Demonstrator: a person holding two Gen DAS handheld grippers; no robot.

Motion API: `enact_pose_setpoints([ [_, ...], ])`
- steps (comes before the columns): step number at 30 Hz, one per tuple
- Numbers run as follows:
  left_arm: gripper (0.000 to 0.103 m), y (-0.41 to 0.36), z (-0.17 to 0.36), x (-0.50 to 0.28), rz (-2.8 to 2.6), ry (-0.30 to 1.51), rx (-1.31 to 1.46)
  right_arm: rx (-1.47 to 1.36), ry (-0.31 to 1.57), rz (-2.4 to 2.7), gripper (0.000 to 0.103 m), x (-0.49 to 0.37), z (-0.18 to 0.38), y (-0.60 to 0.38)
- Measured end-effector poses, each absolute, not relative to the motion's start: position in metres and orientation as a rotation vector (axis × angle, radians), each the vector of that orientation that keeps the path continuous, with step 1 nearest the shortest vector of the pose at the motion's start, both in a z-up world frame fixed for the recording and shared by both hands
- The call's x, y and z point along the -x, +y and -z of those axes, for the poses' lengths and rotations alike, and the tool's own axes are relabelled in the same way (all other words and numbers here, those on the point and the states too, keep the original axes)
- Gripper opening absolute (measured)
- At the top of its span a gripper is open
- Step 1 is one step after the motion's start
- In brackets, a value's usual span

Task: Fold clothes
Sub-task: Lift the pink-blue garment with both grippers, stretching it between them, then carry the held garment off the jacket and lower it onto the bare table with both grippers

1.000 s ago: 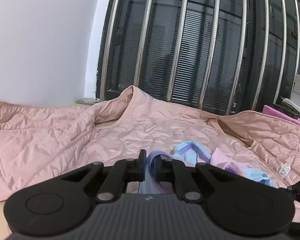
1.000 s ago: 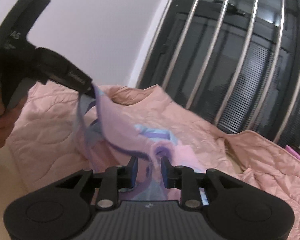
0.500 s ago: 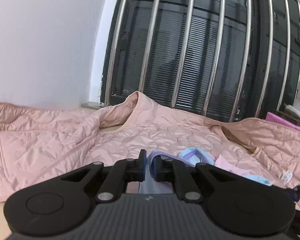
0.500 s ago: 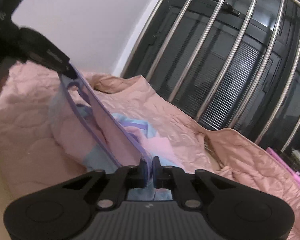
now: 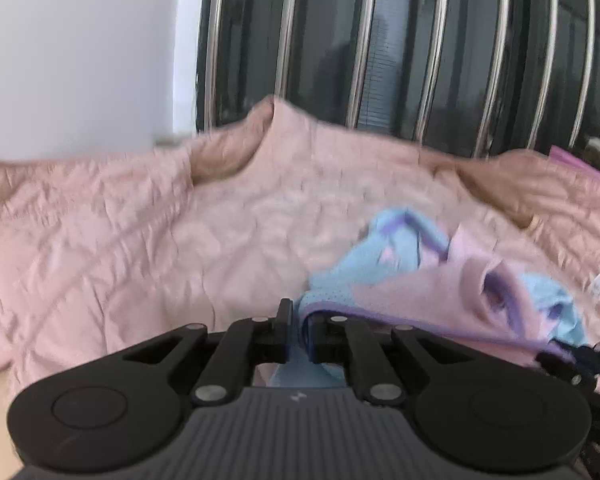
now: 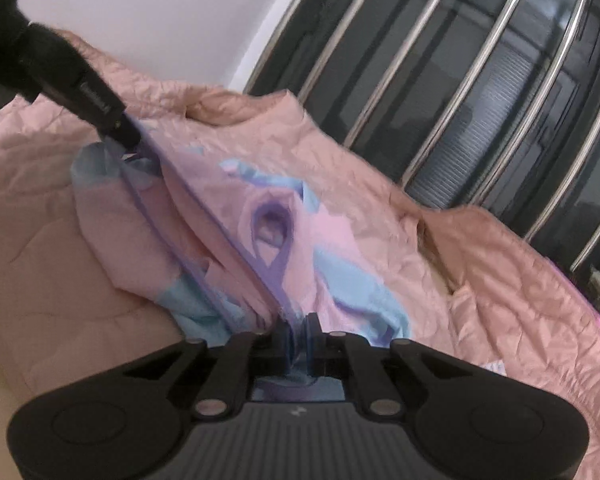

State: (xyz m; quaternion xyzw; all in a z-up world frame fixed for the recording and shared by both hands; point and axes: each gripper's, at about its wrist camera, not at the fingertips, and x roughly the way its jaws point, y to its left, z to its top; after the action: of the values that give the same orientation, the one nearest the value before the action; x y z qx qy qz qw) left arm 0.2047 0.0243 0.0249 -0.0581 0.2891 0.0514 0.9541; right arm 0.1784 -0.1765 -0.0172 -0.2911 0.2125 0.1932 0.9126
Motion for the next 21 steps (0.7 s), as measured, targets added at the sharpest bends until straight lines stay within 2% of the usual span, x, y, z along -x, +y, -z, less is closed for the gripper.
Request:
enact_pose_setpoints([
  [10, 0.007, 0.02, -0.012, -0.211, -0.104, 0.64, 0.089, 0.339, 0.543, -0.428, 0.004, -0.201, 0.007, -0.202],
  [17, 0.007, 0.016, -0.011, -0.202, -0.129, 0.633, 0.045, 0.37, 0.507, -0.392, 0.004, -0.196, 0.007, -0.196],
  [18, 0.007, 0.019, -0.015, -0.196, -0.131, 0.638, 0.078, 0.358, 0.487, -0.375, 0.006, -0.192, 0.005, -0.198],
  [21, 0.004, 0.024, -0.031, -0.159, -0.097, 0.613, 0.111, 0.242, 0.465, -0.371, 0.003, -0.155, -0.008, -0.215],
])
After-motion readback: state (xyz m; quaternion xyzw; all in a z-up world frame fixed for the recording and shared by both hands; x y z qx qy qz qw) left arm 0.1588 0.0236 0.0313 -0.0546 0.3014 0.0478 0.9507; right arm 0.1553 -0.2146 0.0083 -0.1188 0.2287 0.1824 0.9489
